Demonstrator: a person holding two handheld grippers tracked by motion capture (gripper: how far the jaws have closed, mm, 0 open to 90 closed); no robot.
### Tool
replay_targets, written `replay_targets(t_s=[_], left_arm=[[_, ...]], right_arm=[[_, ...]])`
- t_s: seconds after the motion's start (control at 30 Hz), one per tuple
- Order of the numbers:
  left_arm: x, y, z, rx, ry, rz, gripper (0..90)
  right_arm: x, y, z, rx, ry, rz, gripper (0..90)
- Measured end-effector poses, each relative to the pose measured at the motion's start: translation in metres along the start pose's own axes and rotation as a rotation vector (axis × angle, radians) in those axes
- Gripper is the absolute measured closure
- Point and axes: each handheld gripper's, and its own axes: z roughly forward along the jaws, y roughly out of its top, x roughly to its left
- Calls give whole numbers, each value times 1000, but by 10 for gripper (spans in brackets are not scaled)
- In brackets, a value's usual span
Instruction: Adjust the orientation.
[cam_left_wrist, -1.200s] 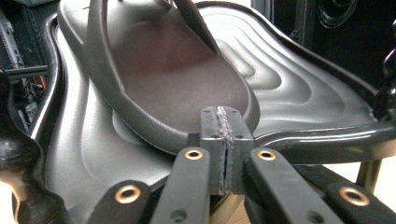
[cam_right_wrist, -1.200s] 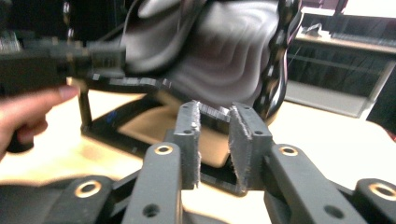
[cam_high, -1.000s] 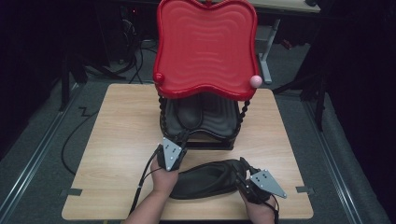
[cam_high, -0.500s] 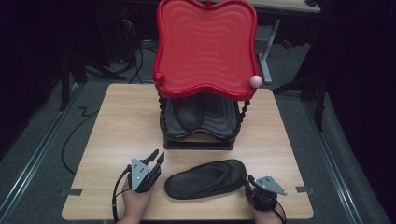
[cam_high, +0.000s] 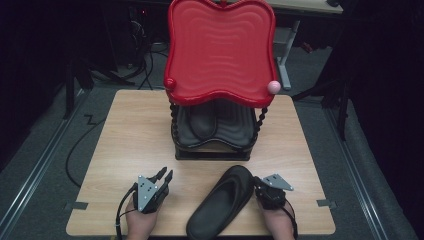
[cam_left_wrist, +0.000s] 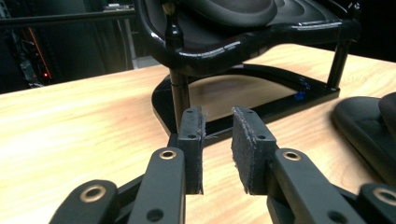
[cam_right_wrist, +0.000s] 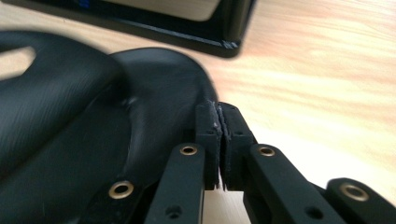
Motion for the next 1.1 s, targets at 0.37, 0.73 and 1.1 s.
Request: replay_targets(t_s=[0.37, 0.73, 1.1], left_arm=[[-61, 3, -1, 51, -201, 61, 712], [-115, 14, 13, 23, -374, 59, 537], [-125, 4, 25, 173, -373, 60, 602]], right_arm=[[13, 14, -9, -82, 53, -35, 815], [42, -14, -73, -137, 154, 13, 627], [50, -27, -73, -84, 195, 17, 684]])
